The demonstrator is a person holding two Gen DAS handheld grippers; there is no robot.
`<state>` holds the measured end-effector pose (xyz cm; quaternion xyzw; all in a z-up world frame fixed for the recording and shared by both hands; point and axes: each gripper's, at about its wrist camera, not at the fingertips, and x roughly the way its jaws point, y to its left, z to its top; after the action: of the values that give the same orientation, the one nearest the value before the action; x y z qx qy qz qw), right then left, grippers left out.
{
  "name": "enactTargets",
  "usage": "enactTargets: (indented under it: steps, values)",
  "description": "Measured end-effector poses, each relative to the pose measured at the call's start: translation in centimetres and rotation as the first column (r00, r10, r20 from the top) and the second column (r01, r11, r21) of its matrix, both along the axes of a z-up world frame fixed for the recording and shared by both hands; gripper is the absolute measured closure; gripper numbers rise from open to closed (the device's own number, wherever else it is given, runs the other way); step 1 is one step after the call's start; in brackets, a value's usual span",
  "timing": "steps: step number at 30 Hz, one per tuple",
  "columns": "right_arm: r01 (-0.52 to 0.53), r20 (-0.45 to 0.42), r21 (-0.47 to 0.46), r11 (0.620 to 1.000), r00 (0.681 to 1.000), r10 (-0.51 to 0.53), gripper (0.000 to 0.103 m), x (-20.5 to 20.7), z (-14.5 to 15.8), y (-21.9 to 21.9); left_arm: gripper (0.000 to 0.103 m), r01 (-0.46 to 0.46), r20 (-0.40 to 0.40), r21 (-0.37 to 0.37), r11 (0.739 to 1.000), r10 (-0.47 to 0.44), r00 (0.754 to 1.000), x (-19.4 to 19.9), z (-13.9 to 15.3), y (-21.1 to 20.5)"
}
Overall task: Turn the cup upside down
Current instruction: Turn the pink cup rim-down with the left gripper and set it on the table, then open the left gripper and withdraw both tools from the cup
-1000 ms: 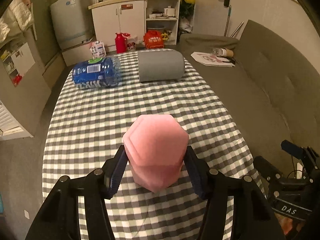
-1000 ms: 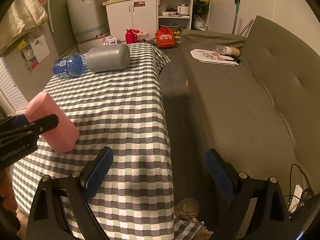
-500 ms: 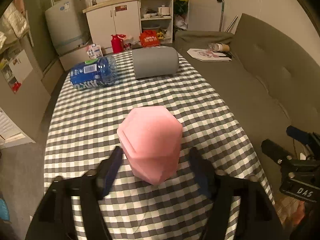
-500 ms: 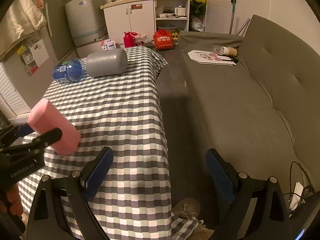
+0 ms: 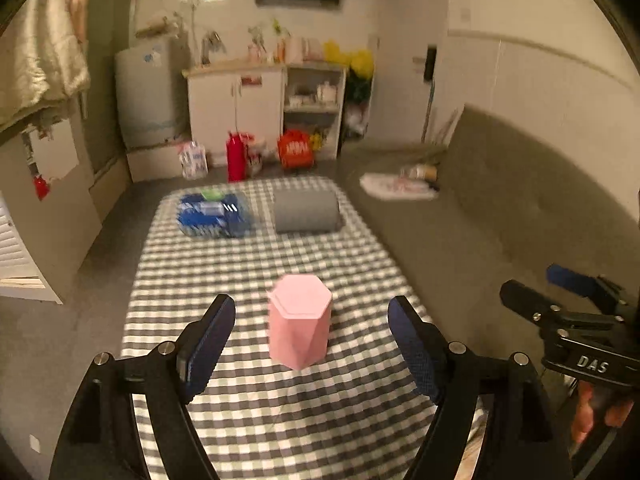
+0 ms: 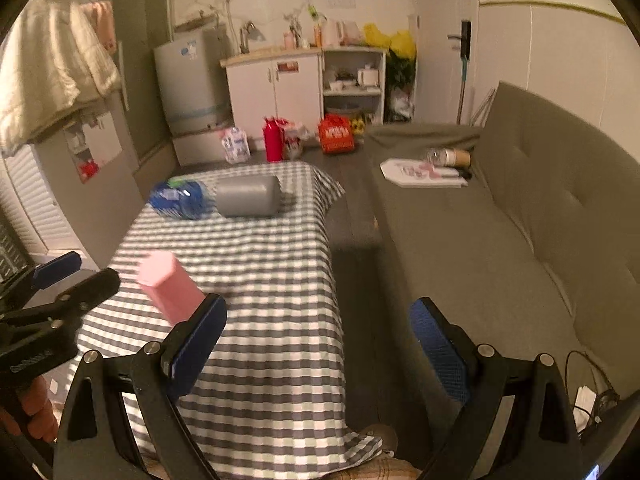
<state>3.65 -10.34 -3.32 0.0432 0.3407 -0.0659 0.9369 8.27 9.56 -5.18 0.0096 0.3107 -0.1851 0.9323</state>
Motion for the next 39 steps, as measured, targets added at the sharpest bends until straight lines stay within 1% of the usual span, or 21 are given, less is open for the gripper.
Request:
enactTargets:
  steps: [2, 4, 6, 10, 11, 12, 13, 15, 17, 20, 26, 31, 34, 39]
  values:
    - [-0.018, 0.034, 0.001, 1.000, 0.999, 0.018, 0.009, -1.1, 1.1, 0.9, 0.021, -0.027, 0.043, -0.026, 0.999, 0.029, 0.999, -1.8, 1.1, 1.6]
    - [-0.049, 0.071, -0.006, 0.999, 0.996, 0.049, 0.009, -2.3, 2.0, 2.2, 0.016, -0.061, 0.079, -0.038, 0.997, 0.064, 0.995, -3.3, 1.8, 3.2]
    - [-0.079, 0.096, -0.015, 0.997, 0.992, 0.080, 0.009, -3.4, 2.4, 3.5, 0.014, -0.091, 0.103, -0.051, 0.995, 0.096, 0.990, -4.6, 2.1, 4.5]
    - [-0.127, 0.124, -0.016, 0.992, 0.984, 0.128, 0.009, -4.8, 2.7, 6.0, 0.010, -0.139, 0.105, -0.084, 0.987, 0.147, 0.983, -6.3, 2.4, 7.2]
    - [-0.135, 0.127, -0.017, 0.991, 0.983, 0.136, 0.007, -5.1, 2.7, 6.7, 0.009, -0.157, 0.103, -0.086, 0.984, 0.166, 0.981, -6.7, 2.4, 7.8]
    - [-0.134, 0.131, -0.019, 0.991, 0.982, 0.135, 0.000, -5.4, 2.7, 7.0, 0.008, -0.165, 0.104, -0.084, 0.983, 0.174, 0.979, -7.0, 2.4, 8.1]
    - [-0.129, 0.137, -0.022, 0.991, 0.982, 0.131, 0.000, -5.6, 2.7, 7.2, 0.008, -0.174, 0.109, -0.081, 0.981, 0.182, 0.977, -7.3, 2.5, 8.5]
    - [-0.124, 0.155, -0.018, 0.992, 0.980, 0.125, 0.000, -5.9, 2.6, 7.6, 0.003, -0.189, 0.128, -0.069, 0.980, 0.196, 0.972, -7.8, 2.5, 9.1]
    - [-0.127, 0.156, -0.001, 0.992, 0.980, 0.126, 0.000, -5.9, 2.5, 7.7, 0.002, -0.202, 0.149, -0.058, 0.978, 0.208, 0.967, -8.4, 2.5, 9.4]
    - [-0.127, 0.142, 0.020, 0.992, 0.982, 0.123, 0.000, -5.7, 2.3, 7.8, 0.001, -0.197, 0.143, -0.054, 0.979, 0.202, 0.969, -8.6, 2.4, 9.8]
    - [-0.122, 0.138, -0.012, 0.992, 0.983, 0.123, 0.000, -6.0, 2.2, 8.4, 0.001, -0.206, 0.147, -0.068, 0.976, 0.215, 0.966, -9.1, 2.5, 10.3]
    - [-0.119, 0.140, -0.019, 0.993, 0.983, 0.121, 0.000, -6.1, 2.3, 8.6, 0.000, -0.215, 0.152, -0.040, 0.976, 0.219, 0.964, -9.1, 2.4, 10.0]
    - [-0.121, 0.143, -0.021, 0.992, 0.982, 0.123, 0.000, -6.1, 2.3, 8.6, 0.000, -0.219, 0.149, -0.044, 0.975, 0.223, 0.963, -9.2, 2.5, 9.9]
    - [-0.121, 0.138, -0.033, 0.992, 0.983, 0.124, 0.000, -6.2, 2.3, 8.8, 0.000, -0.221, 0.155, -0.026, 0.975, 0.222, 0.963, -9.3, 2.5, 9.7]
